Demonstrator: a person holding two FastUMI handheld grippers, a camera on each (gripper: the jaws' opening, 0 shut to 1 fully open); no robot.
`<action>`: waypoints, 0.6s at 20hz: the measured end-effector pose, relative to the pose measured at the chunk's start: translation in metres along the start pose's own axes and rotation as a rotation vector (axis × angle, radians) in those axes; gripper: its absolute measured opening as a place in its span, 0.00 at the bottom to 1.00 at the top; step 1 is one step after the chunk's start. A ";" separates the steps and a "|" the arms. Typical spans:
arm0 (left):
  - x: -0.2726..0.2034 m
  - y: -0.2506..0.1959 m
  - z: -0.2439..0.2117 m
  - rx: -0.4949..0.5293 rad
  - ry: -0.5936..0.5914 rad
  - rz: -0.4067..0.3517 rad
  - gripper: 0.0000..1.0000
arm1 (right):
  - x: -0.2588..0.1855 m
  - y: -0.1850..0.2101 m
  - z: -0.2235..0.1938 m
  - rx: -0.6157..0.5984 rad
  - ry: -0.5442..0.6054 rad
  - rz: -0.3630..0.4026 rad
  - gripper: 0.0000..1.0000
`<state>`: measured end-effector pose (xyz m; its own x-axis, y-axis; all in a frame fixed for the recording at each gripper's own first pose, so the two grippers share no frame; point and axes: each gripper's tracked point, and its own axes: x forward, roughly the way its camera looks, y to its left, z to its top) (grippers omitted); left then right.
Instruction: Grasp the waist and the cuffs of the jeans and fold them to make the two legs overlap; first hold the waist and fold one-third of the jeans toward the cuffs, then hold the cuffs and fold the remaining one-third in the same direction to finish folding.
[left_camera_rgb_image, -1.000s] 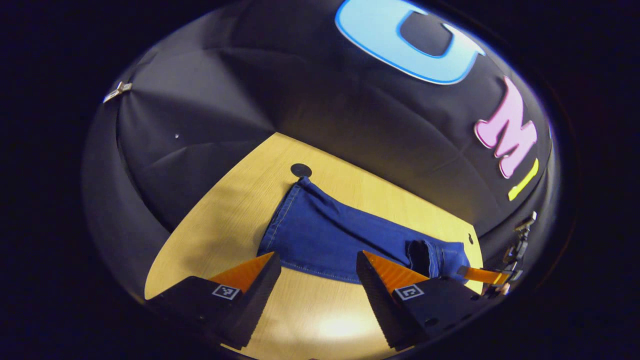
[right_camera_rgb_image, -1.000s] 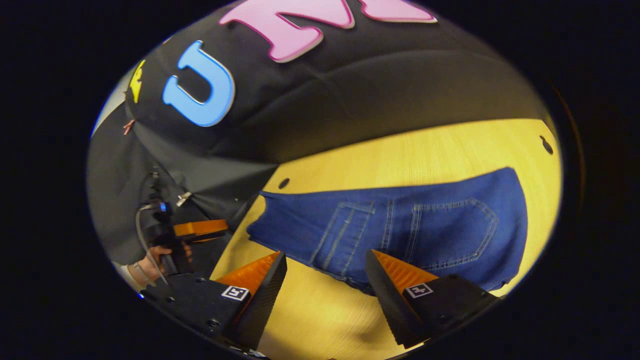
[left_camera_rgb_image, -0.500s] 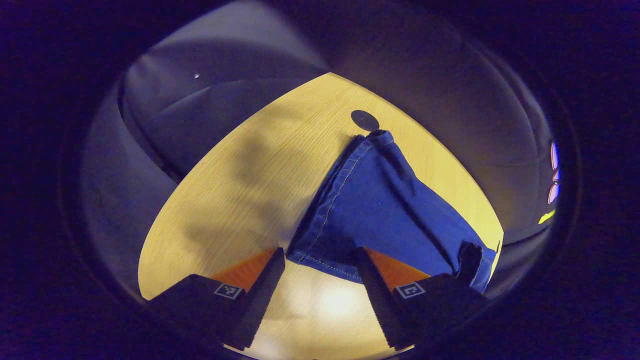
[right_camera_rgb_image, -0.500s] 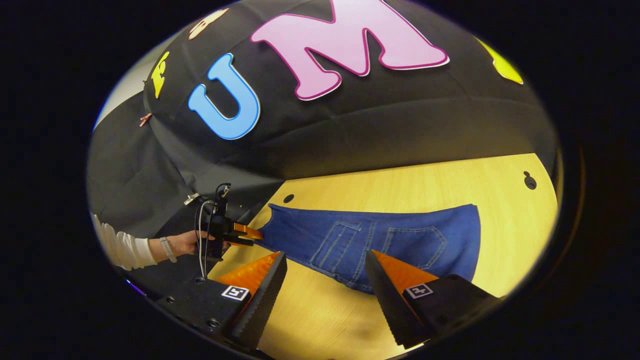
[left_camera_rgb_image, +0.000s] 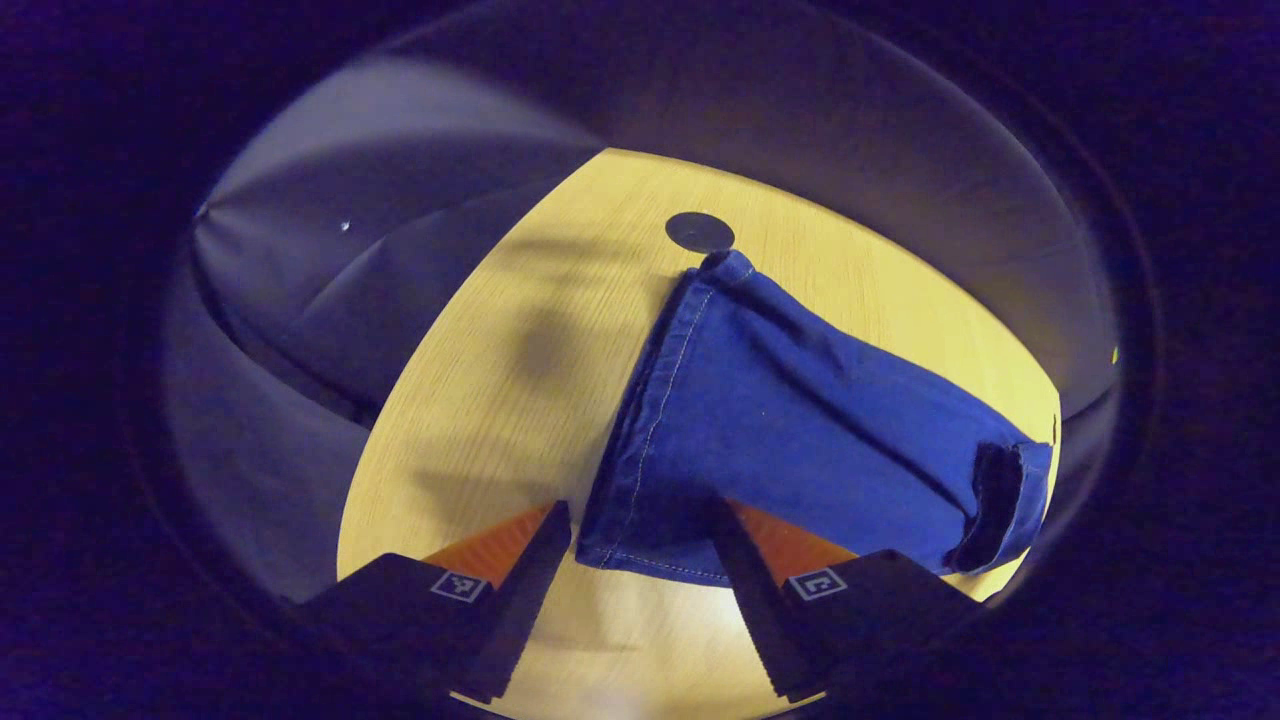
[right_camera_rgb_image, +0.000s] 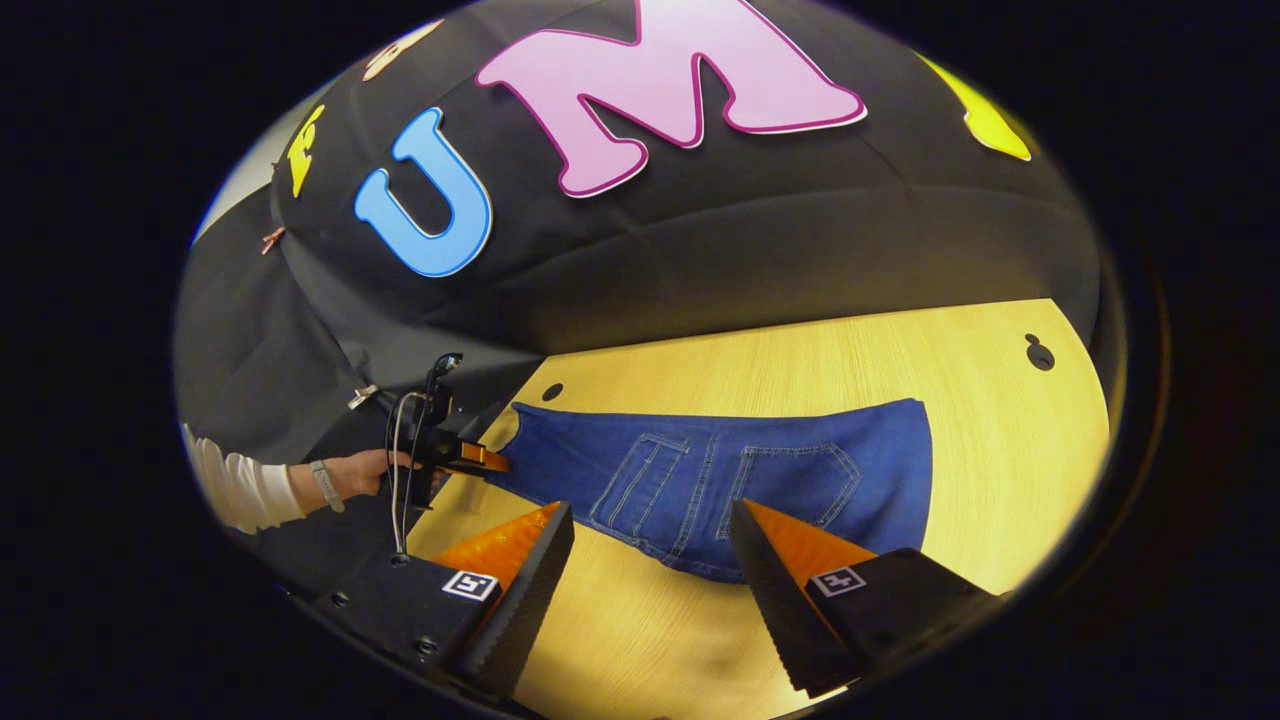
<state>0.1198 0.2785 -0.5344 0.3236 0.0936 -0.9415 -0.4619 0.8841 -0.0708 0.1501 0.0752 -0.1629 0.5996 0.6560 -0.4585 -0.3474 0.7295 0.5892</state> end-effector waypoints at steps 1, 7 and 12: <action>0.002 -0.003 0.003 0.024 -0.003 -0.002 0.94 | 0.000 -0.001 -0.001 0.001 0.002 -0.002 0.97; 0.004 -0.031 0.008 0.079 0.001 -0.043 0.21 | 0.000 -0.002 -0.003 0.013 0.007 -0.001 0.97; -0.006 -0.038 0.008 0.018 -0.021 -0.085 0.07 | -0.010 -0.006 -0.001 0.000 -0.011 -0.006 0.97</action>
<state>0.1422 0.2485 -0.5233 0.3788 0.0271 -0.9251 -0.4167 0.8975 -0.1443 0.1453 0.0647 -0.1628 0.6096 0.6492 -0.4549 -0.3434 0.7334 0.5867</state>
